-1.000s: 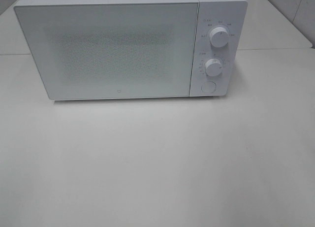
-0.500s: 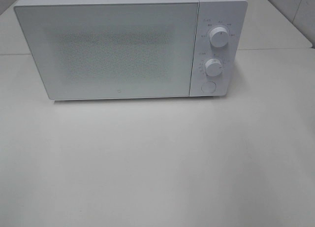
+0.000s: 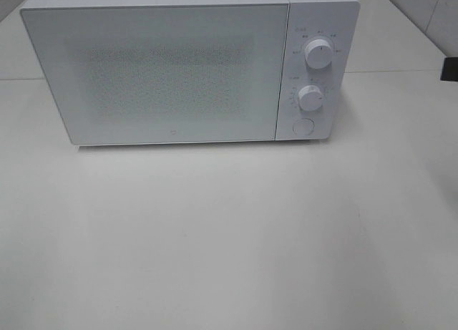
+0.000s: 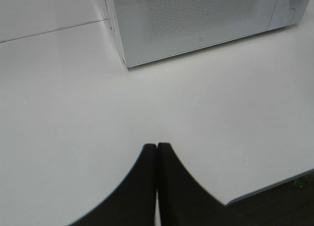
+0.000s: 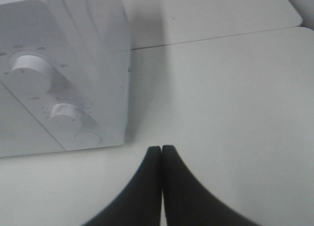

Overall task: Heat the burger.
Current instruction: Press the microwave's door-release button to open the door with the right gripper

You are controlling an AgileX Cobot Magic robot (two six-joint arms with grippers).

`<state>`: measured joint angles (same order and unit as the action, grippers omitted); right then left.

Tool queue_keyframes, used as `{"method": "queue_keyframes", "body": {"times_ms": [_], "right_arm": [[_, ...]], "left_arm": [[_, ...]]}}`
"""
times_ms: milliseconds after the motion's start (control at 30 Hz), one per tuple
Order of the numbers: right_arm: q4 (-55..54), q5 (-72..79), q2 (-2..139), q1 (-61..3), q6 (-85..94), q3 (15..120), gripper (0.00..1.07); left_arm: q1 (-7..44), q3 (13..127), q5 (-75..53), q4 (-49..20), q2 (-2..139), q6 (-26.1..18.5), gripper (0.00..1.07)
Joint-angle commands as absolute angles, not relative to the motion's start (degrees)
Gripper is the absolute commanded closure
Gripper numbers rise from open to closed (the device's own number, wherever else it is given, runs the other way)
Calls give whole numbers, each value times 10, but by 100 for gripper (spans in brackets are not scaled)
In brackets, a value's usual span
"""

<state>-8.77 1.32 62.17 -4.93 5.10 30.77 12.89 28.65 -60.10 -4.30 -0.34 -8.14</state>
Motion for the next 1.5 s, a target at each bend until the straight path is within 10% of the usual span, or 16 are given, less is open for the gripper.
{"method": "queue_keyframes", "body": {"times_ms": [33,600,1500], "right_arm": [[-87,44,639,-86,44,310,107],[-86,238,828,-281,-33,311,107],[-85,358,948,-287,-70,311,107]], "left_arm": [[127,284,-592,-49,-14,-80,106],[127,284,-592,-49,-14,-80,106],[127,284,-592,-49,-14,-80,106]]}}
